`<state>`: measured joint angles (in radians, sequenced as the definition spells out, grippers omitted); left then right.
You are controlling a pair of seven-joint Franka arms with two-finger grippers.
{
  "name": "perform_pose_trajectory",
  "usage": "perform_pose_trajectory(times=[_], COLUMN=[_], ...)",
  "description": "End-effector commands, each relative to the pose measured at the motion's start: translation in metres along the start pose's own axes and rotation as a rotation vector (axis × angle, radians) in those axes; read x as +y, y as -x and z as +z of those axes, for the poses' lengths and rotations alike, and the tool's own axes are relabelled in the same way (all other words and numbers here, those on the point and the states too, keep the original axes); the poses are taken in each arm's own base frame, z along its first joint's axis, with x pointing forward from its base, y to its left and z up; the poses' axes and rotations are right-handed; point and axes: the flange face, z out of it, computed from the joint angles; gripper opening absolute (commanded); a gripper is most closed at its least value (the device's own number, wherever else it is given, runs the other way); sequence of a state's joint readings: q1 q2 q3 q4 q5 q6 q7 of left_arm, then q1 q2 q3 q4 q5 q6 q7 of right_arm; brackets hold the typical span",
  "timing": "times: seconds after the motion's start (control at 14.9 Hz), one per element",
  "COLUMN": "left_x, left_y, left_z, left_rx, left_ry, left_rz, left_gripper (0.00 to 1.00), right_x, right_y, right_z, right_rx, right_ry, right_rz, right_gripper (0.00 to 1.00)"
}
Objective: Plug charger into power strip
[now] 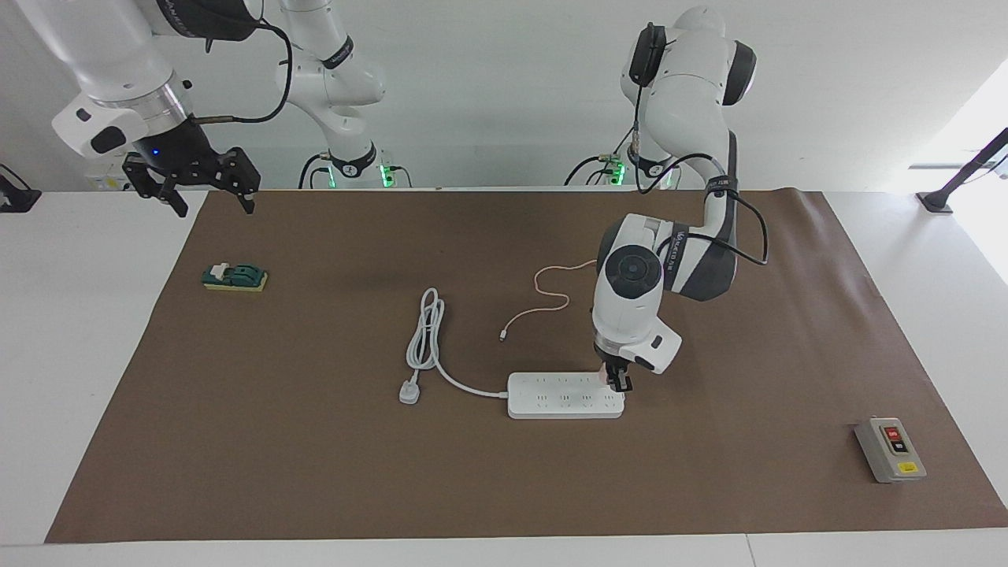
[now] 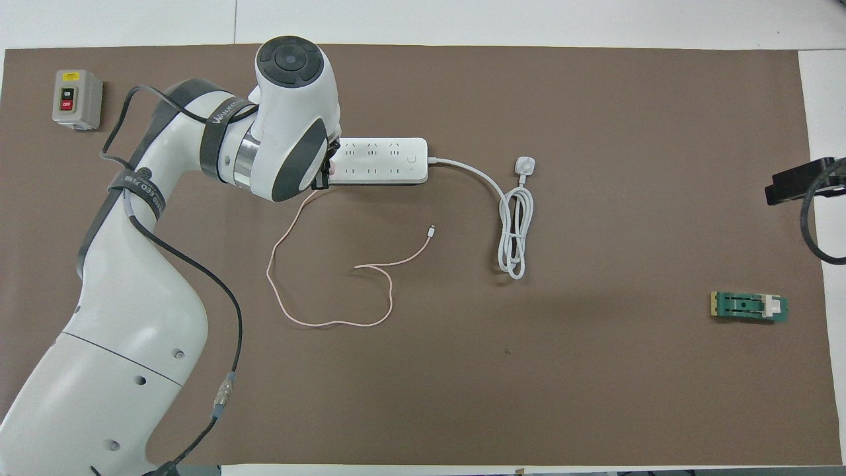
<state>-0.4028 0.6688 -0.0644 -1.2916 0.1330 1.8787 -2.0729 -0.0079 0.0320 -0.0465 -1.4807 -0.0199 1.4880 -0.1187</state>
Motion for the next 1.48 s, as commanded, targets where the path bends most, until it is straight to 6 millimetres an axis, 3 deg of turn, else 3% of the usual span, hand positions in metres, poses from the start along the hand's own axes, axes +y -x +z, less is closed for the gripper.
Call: perform_pose_trajectory(times=[0.0,0.47,1.14,1.41], left_x=[-0.004,-0.004,-0.017,-0.016], left_y=[0.014,0.014,0.030,0.028], left_z=[0.019,0.021,0.054,0.052], left_rx=[0.012,0.010,0.003,0.005], left_ry=[-0.025,-0.020,-0.009,-0.001], left_rz=[0.018,0.019,0.017,0.028], left_gripper=[0.00,0.00,0.00,0.00], right_x=[0.000,0.000,0.000,0.000], right_y=[0.008,0.008,0.008,0.008], right_z=[-0.001,-0.001,-0.001,-0.001], right_rx=[-0.006,-0.006,-0.006,-0.006], right_ry=[-0.019,-0.019,-0.019,-0.019], right_rz=[0.018,0.018,0.018,0.018], right_gripper=[1.00,1.00,1.00,1.00])
